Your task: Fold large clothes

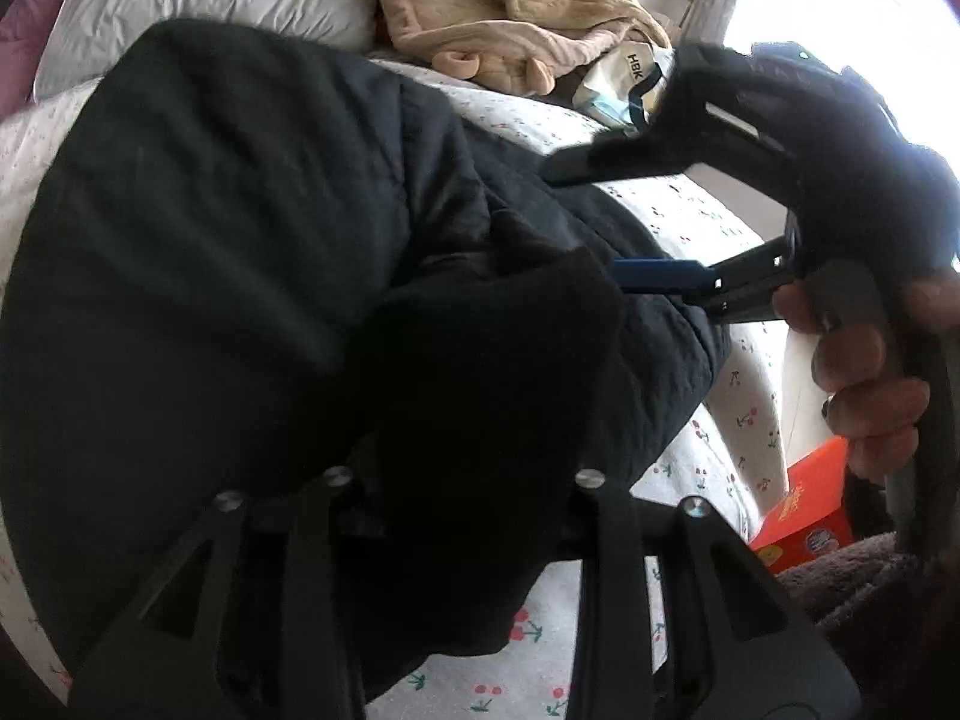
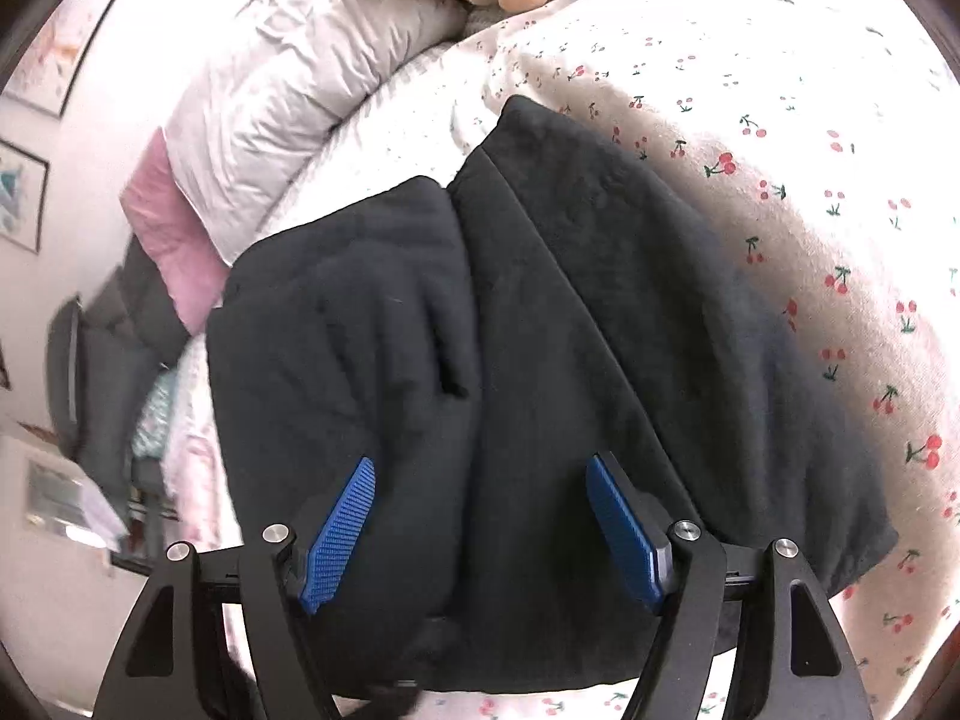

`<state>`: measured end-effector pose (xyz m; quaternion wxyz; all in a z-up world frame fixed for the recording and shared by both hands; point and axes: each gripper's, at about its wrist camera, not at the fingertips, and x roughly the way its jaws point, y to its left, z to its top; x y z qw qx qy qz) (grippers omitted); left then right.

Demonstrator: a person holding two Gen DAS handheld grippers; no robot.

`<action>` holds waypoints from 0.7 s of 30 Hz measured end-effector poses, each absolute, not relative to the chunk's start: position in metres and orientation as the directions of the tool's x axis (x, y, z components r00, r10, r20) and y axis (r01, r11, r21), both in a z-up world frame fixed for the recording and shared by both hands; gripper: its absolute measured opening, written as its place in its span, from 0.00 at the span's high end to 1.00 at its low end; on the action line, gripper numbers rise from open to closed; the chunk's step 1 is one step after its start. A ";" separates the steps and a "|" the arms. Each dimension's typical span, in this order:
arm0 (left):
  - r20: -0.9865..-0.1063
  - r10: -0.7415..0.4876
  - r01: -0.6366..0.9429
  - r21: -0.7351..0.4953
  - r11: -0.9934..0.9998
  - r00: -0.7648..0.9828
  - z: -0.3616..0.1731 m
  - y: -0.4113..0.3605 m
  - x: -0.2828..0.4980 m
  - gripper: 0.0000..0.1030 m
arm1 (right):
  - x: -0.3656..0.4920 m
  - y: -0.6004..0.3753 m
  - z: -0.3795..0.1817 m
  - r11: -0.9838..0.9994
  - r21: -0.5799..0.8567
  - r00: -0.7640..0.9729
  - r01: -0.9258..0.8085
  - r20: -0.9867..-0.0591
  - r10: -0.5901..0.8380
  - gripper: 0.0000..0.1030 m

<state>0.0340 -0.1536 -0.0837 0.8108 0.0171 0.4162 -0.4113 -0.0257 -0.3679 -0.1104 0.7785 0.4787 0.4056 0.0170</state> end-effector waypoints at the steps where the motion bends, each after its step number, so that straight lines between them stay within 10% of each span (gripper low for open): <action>1: -0.682 -0.672 0.673 -0.355 0.649 0.288 -0.079 -0.150 0.037 0.51 | -0.027 -0.367 -0.112 0.519 0.778 0.675 0.354 -0.596 0.435 0.23; 9: -0.655 -0.752 0.752 -0.459 0.474 0.074 -0.026 -0.117 0.009 0.21 | -0.013 -0.362 -0.121 0.332 0.894 0.687 0.300 -0.444 0.575 0.20; 17: -0.744 -0.620 0.719 -0.287 0.633 0.249 0.007 -0.073 0.035 0.07 | 0.016 -0.314 -0.125 0.517 0.796 0.553 0.315 -0.596 0.582 0.20; 21: -0.747 -0.606 0.596 -0.363 0.716 0.273 -0.015 -0.048 0.077 0.07 | 0.025 -0.289 -0.107 0.659 0.709 0.539 0.250 -0.668 0.514 0.64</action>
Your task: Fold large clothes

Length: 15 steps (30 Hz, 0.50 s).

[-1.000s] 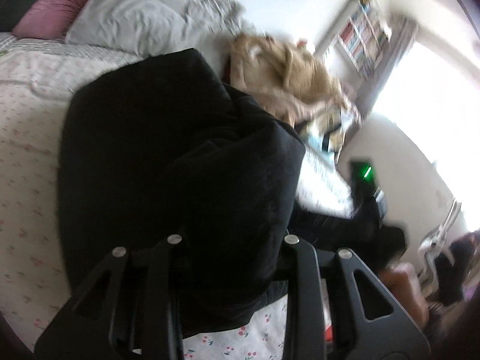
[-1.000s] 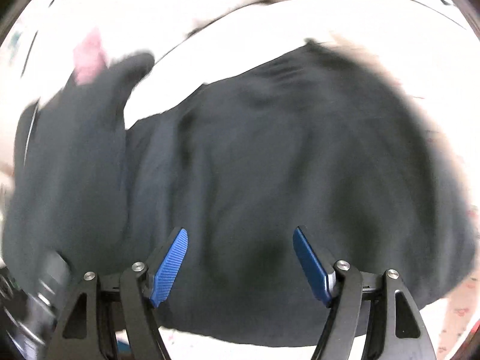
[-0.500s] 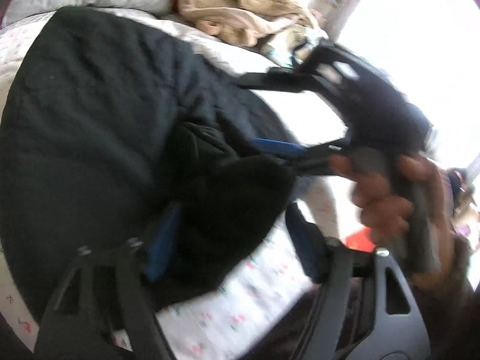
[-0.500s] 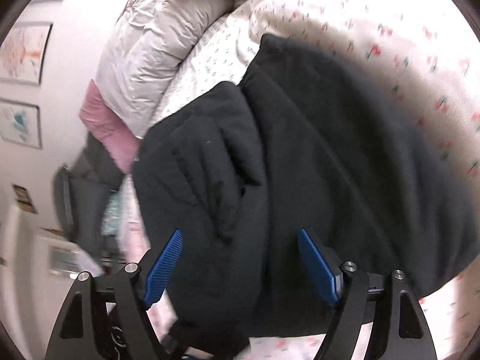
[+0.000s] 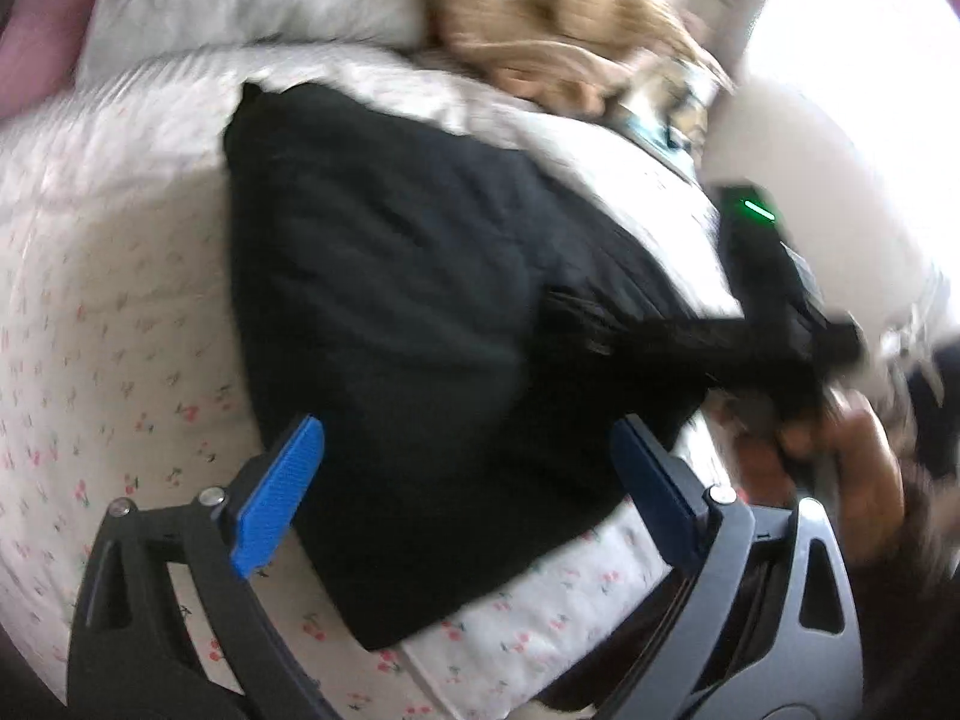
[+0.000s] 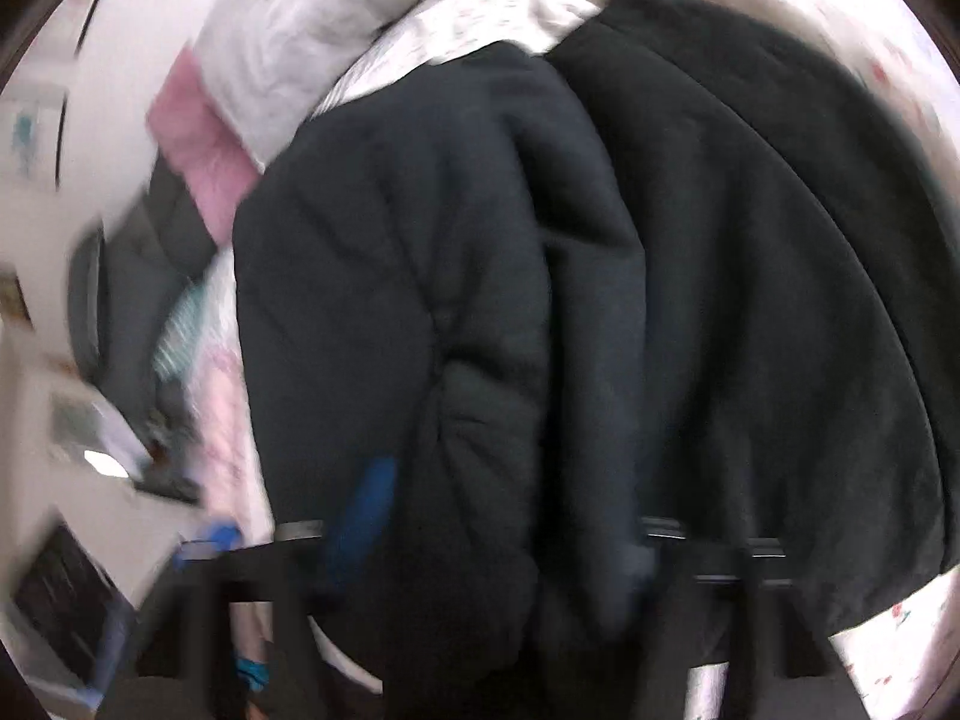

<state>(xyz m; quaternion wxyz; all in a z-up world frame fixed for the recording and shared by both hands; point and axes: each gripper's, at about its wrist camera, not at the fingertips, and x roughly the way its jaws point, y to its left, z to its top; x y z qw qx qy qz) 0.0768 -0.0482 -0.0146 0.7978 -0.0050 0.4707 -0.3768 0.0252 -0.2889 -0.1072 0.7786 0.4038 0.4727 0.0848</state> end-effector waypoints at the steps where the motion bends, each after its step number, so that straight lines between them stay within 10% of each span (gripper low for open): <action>1: -0.738 -0.618 0.563 -0.400 0.724 0.271 -0.020 -0.042 0.084 0.07 | 0.024 -0.294 -0.097 0.634 0.740 0.569 0.227 -0.628 0.530 0.69; 9: -0.702 -0.675 0.506 -0.507 0.697 0.227 -0.036 -0.049 0.113 0.11 | -0.008 -0.363 -0.052 0.628 0.761 0.752 0.164 -0.508 0.420 0.72; 15: -0.712 -0.695 0.515 -0.559 0.650 0.104 -0.063 -0.084 0.107 0.13 | -0.016 -0.411 -0.105 0.662 0.631 0.668 0.405 -0.699 0.257 0.57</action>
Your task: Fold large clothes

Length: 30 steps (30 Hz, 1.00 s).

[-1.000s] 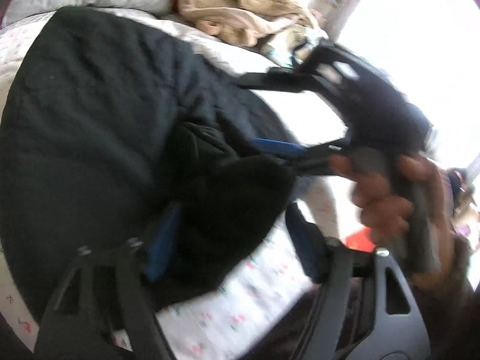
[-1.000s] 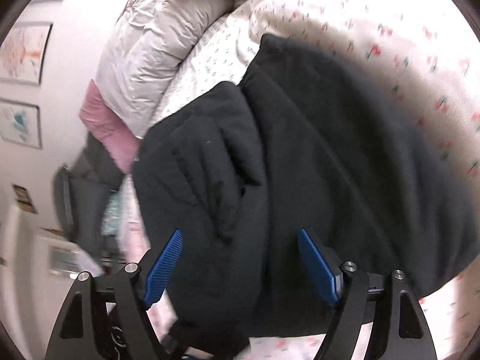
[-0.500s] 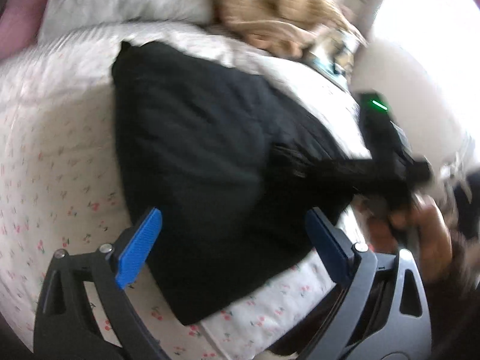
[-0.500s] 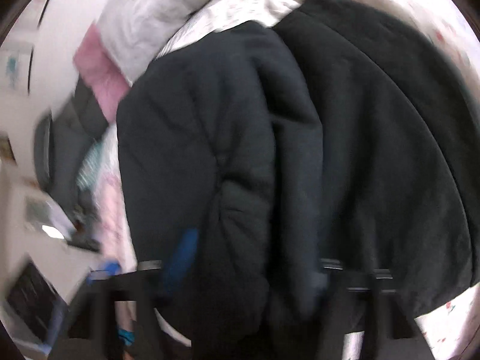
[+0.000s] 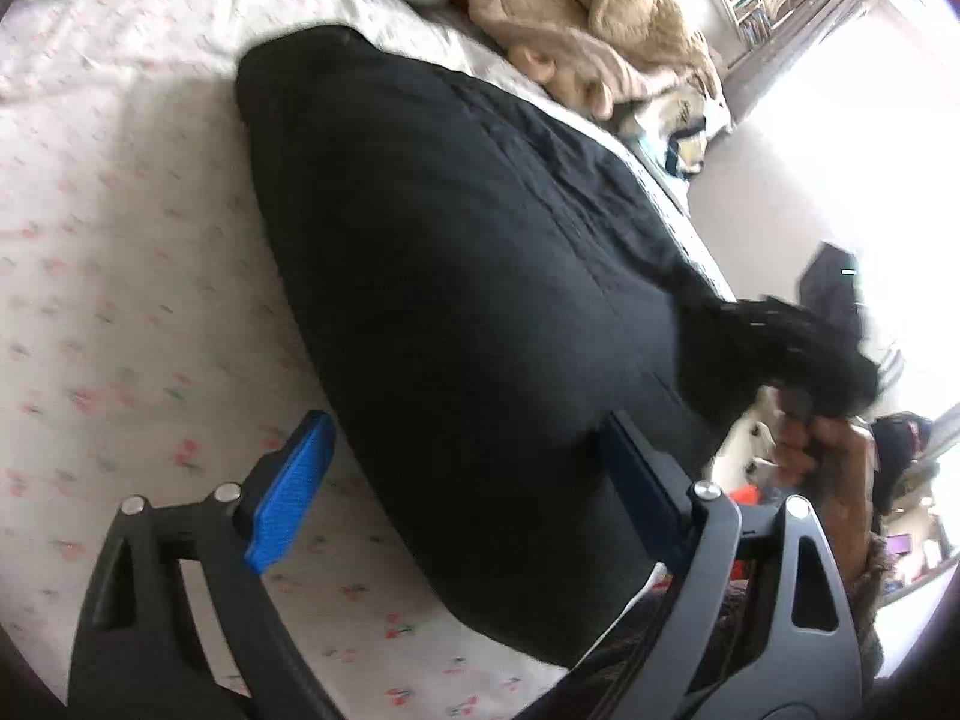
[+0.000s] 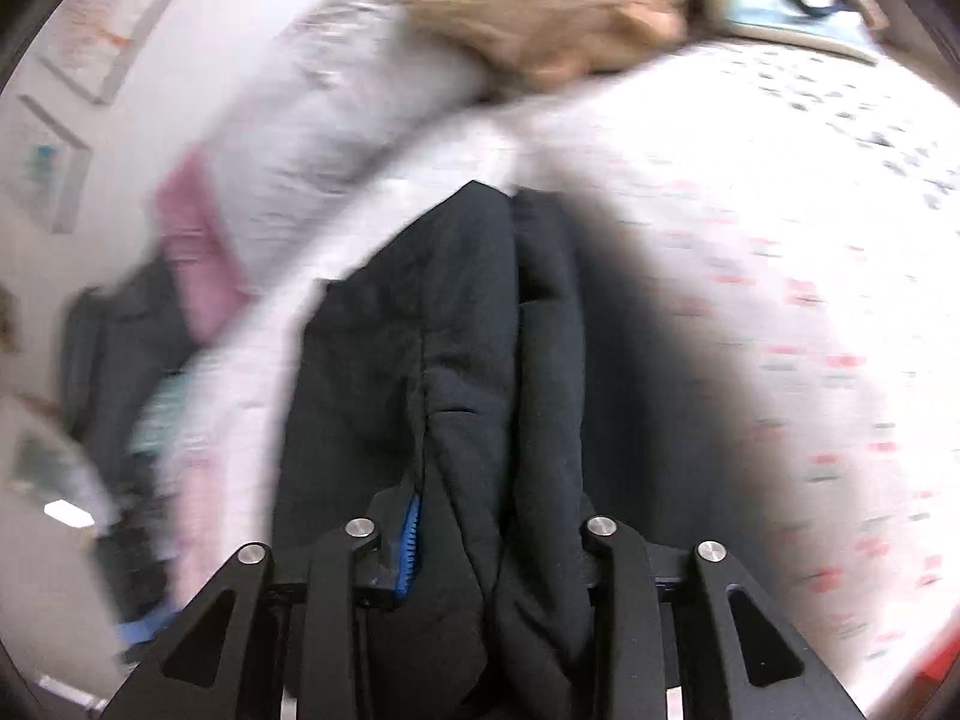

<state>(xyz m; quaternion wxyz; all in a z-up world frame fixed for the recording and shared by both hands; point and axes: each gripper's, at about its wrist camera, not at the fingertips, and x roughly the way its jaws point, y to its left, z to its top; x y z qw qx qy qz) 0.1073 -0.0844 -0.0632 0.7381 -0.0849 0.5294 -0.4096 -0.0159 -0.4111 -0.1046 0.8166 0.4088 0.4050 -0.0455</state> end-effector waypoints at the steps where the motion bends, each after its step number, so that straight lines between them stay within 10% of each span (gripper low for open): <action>1: -0.709 -0.699 0.505 -0.573 0.646 0.091 -0.067 -0.089 0.106 0.13 | -0.017 -0.414 -0.113 0.650 0.632 0.656 0.423 -0.708 0.262 0.43; 8: -0.715 -0.694 0.482 -0.578 0.658 0.090 -0.069 -0.090 0.111 0.13 | -0.058 -0.438 -0.093 0.511 0.783 0.749 0.354 -0.565 0.347 0.22; 13: -0.710 -0.697 0.477 -0.581 0.660 0.100 -0.070 -0.090 0.110 0.12 | -0.052 -0.432 -0.117 0.535 0.727 0.640 0.431 -0.664 0.387 0.22; 14: -0.711 -0.695 0.471 -0.580 0.664 0.104 -0.070 -0.090 0.111 0.12 | -0.049 -0.428 -0.122 0.535 0.738 0.635 0.411 -0.653 0.414 0.25; 16: -0.715 -0.690 0.452 -0.582 0.676 0.112 -0.070 -0.089 0.112 0.10 | -0.037 -0.415 -0.111 0.561 0.761 0.645 0.325 -0.613 0.457 0.68; 22: -0.670 -0.727 0.433 -0.616 0.659 0.154 -0.062 -0.091 0.113 0.10 | -0.060 -0.438 -0.071 0.609 0.737 0.768 0.294 -0.561 0.309 0.71; 25: -0.691 -0.709 0.449 -0.594 0.667 0.140 -0.068 -0.100 0.111 0.09 | -0.051 -0.433 -0.115 0.668 0.590 0.587 0.454 -0.762 0.273 0.52; 30: -0.682 -0.722 0.385 -0.639 0.666 0.117 -0.079 -0.103 0.122 0.06 | -0.067 -0.464 -0.116 0.542 0.719 0.703 0.435 -0.647 0.294 0.22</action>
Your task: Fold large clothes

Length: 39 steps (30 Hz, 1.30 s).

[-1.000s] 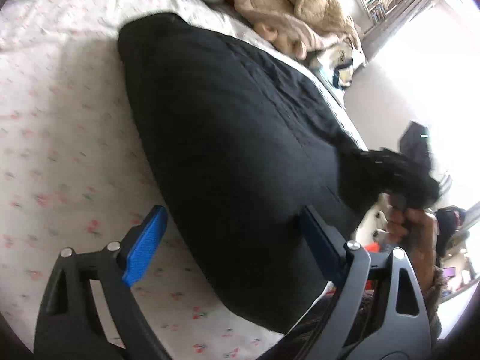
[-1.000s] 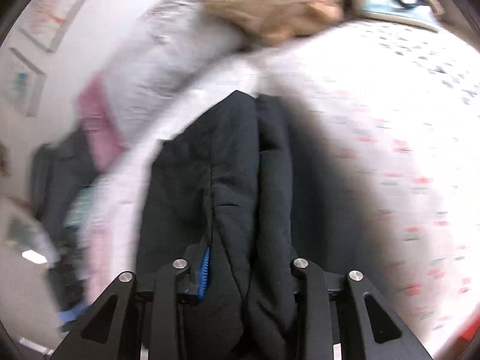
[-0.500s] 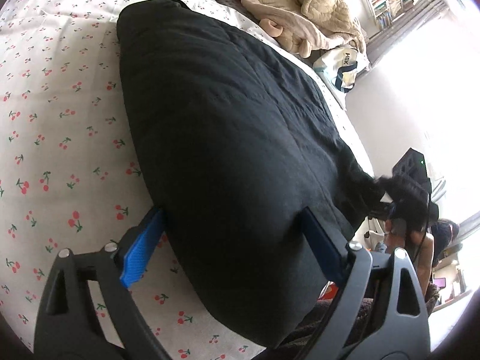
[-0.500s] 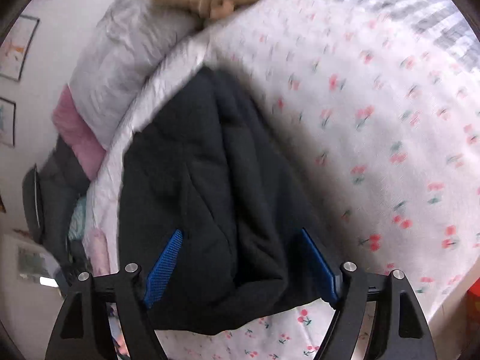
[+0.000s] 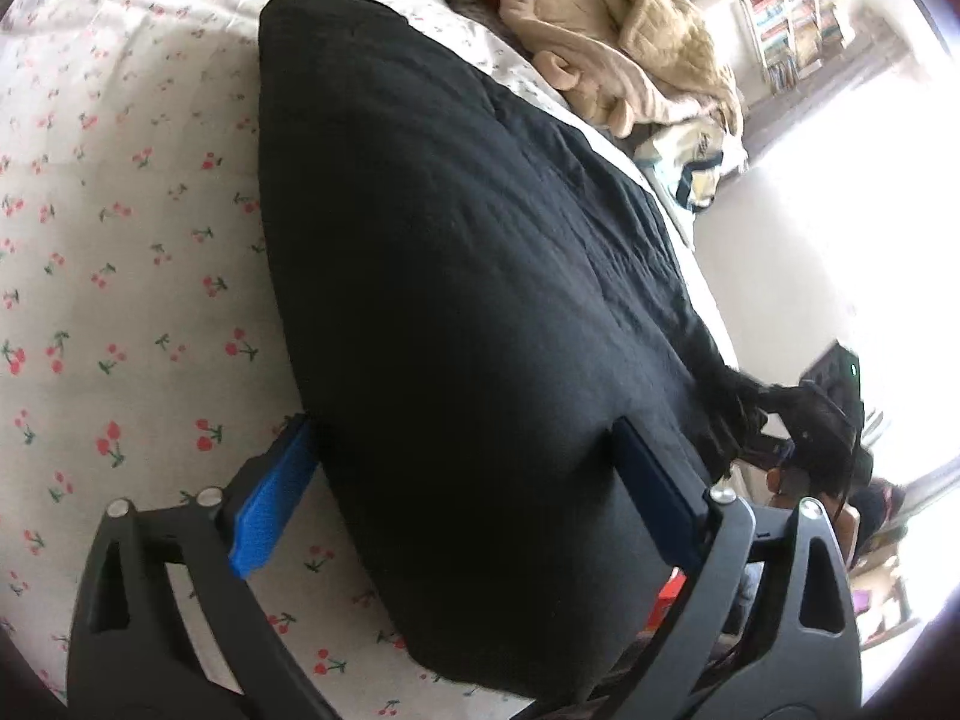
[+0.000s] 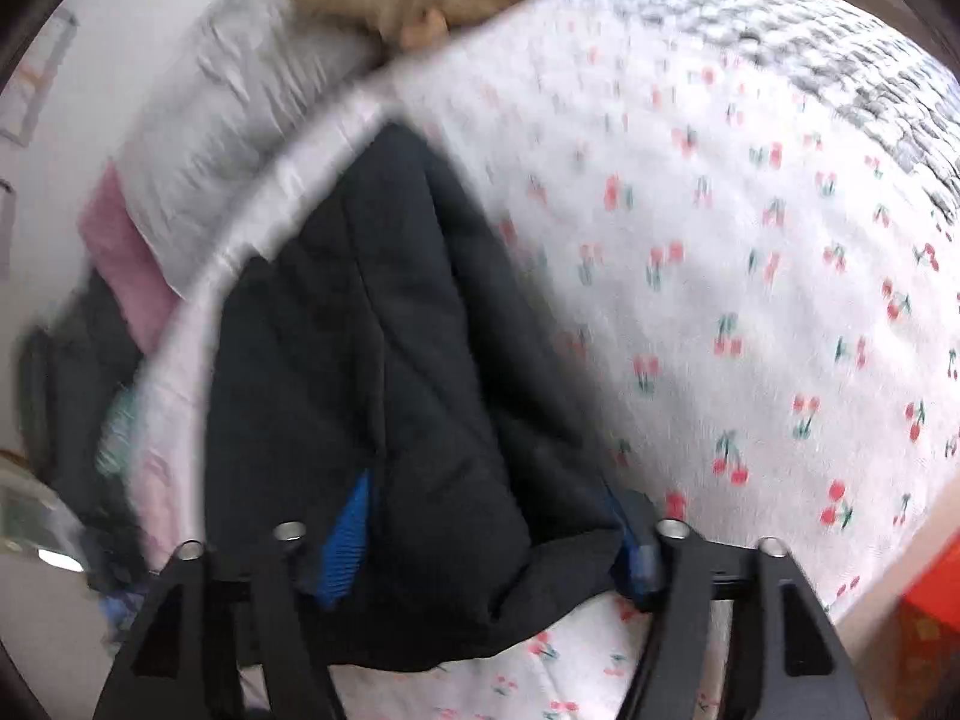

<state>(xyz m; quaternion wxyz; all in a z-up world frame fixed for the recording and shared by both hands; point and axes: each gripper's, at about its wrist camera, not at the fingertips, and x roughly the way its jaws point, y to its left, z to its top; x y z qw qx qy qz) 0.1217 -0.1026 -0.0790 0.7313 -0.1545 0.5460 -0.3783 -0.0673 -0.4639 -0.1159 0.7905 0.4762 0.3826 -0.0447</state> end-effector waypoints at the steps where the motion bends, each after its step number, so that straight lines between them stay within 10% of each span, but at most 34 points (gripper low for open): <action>1: -0.677 -0.727 0.368 -0.650 0.665 0.117 -0.081 -0.102 0.125 0.06 | -0.066 -0.470 -0.119 0.516 0.737 0.716 0.437 -0.632 0.297 0.17; 11: -0.646 -0.751 0.211 -0.721 0.659 0.136 -0.118 -0.107 0.159 0.03 | 0.013 -0.444 -0.160 0.492 0.780 0.622 0.386 -0.614 0.485 0.16; 16: -0.775 -0.561 0.377 -0.446 0.811 0.291 -0.079 -0.140 0.148 0.23 | 0.004 -0.439 -0.150 0.492 0.793 0.652 0.360 -0.591 0.475 0.55; 22: -0.667 -0.625 0.519 -0.396 0.758 0.404 -0.008 -0.155 0.129 0.37 | -0.035 -0.445 -0.090 0.543 0.810 0.792 0.222 -0.475 0.384 0.70; 26: -0.536 -0.727 0.634 -0.395 0.665 0.429 0.025 -0.154 0.131 0.36 | -0.065 -0.433 -0.034 0.672 0.724 0.893 0.155 -0.393 0.217 0.70; 28: -0.548 -0.728 0.618 -0.420 0.665 0.412 0.019 -0.156 0.146 0.19 | -0.070 -0.437 -0.037 0.632 0.752 0.910 0.186 -0.374 0.178 0.63; 33: -0.748 -0.494 0.497 -0.254 0.830 0.442 -0.038 -0.165 0.173 0.08 | -0.028 -0.449 -0.105 0.596 0.583 0.661 0.552 -0.741 0.113 0.32; 39: -0.774 -0.478 0.421 -0.301 0.855 0.417 -0.029 -0.142 0.165 0.08 | -0.030 -0.463 -0.089 0.550 0.632 0.715 0.547 -0.694 0.086 0.32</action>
